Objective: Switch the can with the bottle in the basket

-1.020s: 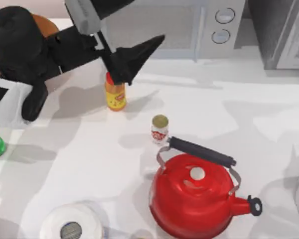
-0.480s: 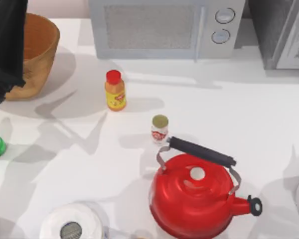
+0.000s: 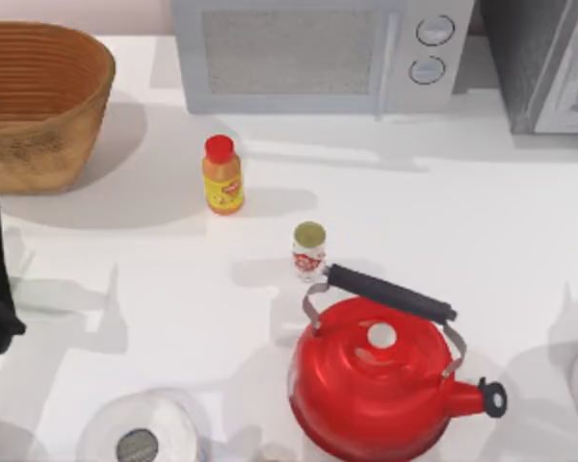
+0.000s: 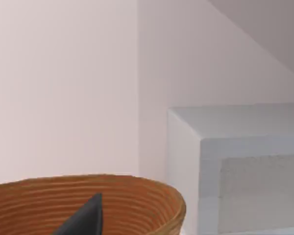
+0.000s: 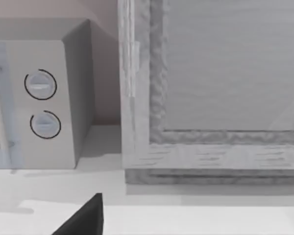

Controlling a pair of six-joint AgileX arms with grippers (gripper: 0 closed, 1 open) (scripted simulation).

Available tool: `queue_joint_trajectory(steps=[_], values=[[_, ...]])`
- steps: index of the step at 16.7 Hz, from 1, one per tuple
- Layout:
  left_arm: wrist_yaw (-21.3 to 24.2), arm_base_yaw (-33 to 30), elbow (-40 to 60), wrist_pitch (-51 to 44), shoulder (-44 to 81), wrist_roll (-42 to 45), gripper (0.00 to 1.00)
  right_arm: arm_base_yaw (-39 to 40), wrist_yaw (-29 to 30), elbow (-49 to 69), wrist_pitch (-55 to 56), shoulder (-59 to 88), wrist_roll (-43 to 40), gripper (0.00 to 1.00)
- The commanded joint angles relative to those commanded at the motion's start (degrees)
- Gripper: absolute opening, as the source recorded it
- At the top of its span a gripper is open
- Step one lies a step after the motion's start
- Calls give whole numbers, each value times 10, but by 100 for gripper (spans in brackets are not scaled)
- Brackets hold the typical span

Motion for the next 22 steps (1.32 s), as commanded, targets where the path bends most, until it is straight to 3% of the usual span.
queue_joint_trajectory(steps=[4,12,17,22], values=[[-55,41,-67,-66,-46,6,100,0,0,0,0,0,0,100],[-58,45,-65,-51,-27,7,100,0,0,0,0,0,0,100],[-54,69,-41,84,112,12,100,0,0,0,0,0,0,100],[-30,106,-30,279,352,23,100,0,0,0,0,0,0,100]])
